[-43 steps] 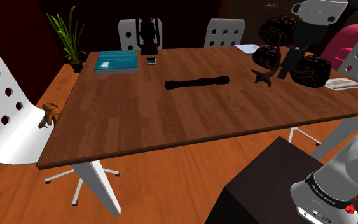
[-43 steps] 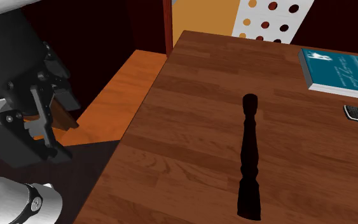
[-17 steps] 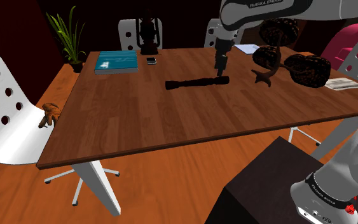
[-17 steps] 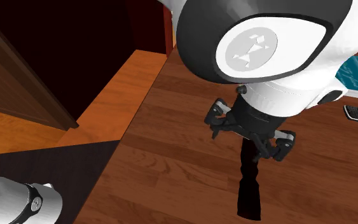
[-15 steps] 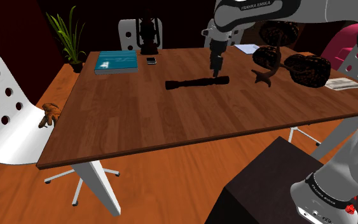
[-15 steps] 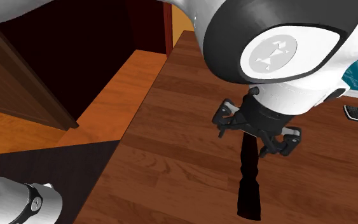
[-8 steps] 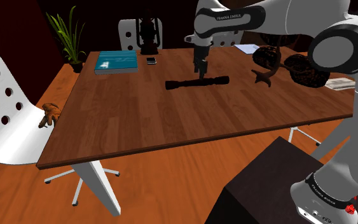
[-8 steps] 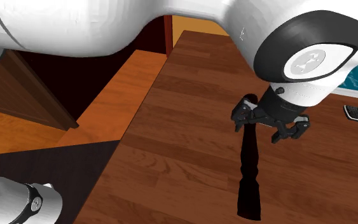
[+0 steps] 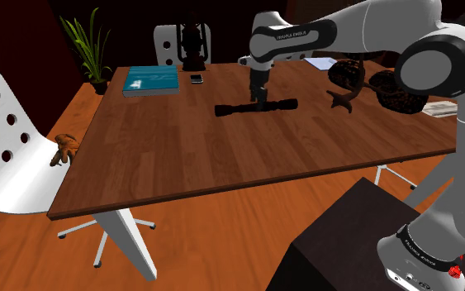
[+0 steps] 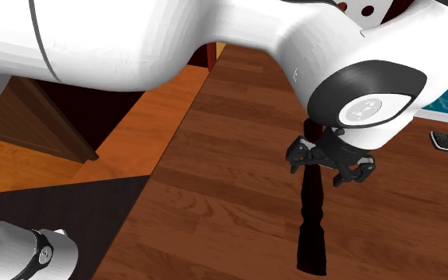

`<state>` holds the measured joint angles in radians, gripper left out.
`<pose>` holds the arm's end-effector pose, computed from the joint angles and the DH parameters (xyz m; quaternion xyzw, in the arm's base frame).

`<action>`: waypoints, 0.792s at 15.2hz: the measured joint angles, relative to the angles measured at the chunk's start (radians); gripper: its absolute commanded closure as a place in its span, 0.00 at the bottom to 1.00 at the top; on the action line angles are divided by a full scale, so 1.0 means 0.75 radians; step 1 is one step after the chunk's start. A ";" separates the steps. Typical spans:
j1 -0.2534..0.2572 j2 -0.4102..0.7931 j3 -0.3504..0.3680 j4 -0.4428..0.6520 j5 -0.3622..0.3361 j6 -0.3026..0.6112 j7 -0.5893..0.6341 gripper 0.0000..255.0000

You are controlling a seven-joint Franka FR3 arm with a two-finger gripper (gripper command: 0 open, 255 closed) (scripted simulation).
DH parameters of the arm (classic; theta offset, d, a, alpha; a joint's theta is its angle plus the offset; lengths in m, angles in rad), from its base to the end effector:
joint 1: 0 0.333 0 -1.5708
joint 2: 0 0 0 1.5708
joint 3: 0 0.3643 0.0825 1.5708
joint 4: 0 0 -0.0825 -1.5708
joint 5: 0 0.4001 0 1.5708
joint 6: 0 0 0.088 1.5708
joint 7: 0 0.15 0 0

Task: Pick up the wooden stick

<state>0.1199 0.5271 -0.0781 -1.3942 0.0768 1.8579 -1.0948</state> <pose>0.7354 0.0500 0.3921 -0.8462 -0.5317 0.0183 0.0299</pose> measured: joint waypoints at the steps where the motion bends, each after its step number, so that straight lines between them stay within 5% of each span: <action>1: 0.000 0.001 0.000 -0.001 0.000 0.003 0.000 1.00; 12: 0.000 -0.004 0.000 0.007 0.000 -0.011 0.001 1.00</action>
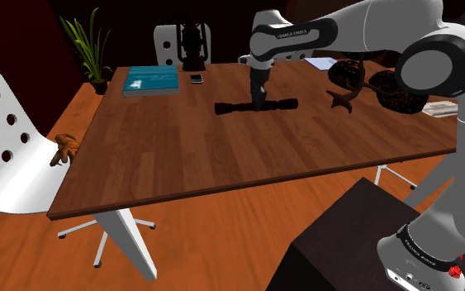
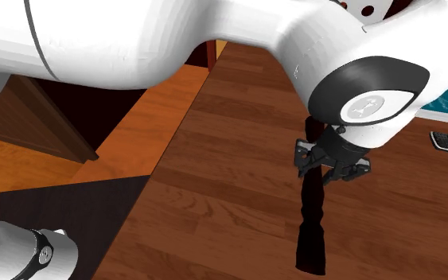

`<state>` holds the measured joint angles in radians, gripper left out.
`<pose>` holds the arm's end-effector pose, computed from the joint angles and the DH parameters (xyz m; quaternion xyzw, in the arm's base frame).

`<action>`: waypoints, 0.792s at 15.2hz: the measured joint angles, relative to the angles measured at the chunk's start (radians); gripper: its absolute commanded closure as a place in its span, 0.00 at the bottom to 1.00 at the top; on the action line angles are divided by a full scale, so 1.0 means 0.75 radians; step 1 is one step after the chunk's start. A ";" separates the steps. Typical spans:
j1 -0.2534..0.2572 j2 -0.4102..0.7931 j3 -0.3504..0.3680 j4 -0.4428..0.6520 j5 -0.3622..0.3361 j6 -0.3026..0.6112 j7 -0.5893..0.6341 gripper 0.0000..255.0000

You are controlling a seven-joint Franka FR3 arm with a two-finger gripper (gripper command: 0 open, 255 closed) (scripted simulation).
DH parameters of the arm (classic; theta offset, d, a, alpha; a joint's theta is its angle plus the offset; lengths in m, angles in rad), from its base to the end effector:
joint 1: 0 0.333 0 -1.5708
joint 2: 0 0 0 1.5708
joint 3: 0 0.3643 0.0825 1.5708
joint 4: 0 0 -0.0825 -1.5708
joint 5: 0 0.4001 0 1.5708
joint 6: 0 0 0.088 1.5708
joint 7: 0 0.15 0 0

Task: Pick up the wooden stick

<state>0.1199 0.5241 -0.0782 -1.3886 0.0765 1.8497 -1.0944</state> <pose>0.7351 0.0501 0.3964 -0.8462 -0.5317 0.0181 0.0299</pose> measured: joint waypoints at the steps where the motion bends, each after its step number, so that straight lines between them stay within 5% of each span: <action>1: -0.001 -0.002 0.000 0.016 -0.001 -0.018 0.001 1.00; 12: -0.003 -0.020 -0.002 0.182 -0.004 -0.202 0.011 1.00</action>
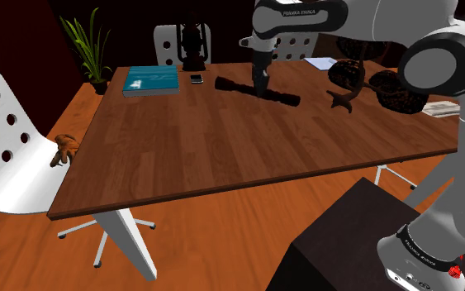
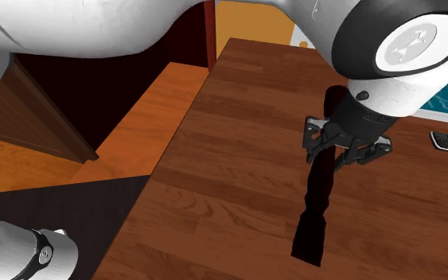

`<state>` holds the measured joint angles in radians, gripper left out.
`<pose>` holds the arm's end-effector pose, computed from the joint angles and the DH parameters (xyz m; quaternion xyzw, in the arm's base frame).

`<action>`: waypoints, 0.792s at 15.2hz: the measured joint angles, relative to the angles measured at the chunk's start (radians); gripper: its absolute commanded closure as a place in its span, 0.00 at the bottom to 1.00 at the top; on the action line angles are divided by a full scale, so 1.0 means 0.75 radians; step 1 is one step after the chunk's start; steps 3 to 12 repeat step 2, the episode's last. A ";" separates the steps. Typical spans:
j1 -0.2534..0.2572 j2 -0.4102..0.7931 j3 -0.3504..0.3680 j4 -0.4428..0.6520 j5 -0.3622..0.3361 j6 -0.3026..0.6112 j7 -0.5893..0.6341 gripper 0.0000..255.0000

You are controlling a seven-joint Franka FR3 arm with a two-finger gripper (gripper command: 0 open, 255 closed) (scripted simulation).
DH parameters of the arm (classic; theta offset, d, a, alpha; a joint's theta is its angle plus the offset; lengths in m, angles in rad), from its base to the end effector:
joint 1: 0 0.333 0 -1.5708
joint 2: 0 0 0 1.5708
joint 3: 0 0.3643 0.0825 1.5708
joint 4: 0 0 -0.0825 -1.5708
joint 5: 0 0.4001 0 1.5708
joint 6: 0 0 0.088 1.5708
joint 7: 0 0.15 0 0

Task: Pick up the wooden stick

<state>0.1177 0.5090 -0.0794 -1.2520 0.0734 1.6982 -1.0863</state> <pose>0.7348 0.0506 0.4619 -0.8462 -0.5317 0.0182 0.0299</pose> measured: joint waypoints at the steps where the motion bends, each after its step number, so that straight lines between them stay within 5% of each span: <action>1: -0.001 0.003 0.000 0.022 0.000 -0.019 0.001 1.00; 12: -0.002 0.004 0.000 0.034 0.000 -0.030 0.000 1.00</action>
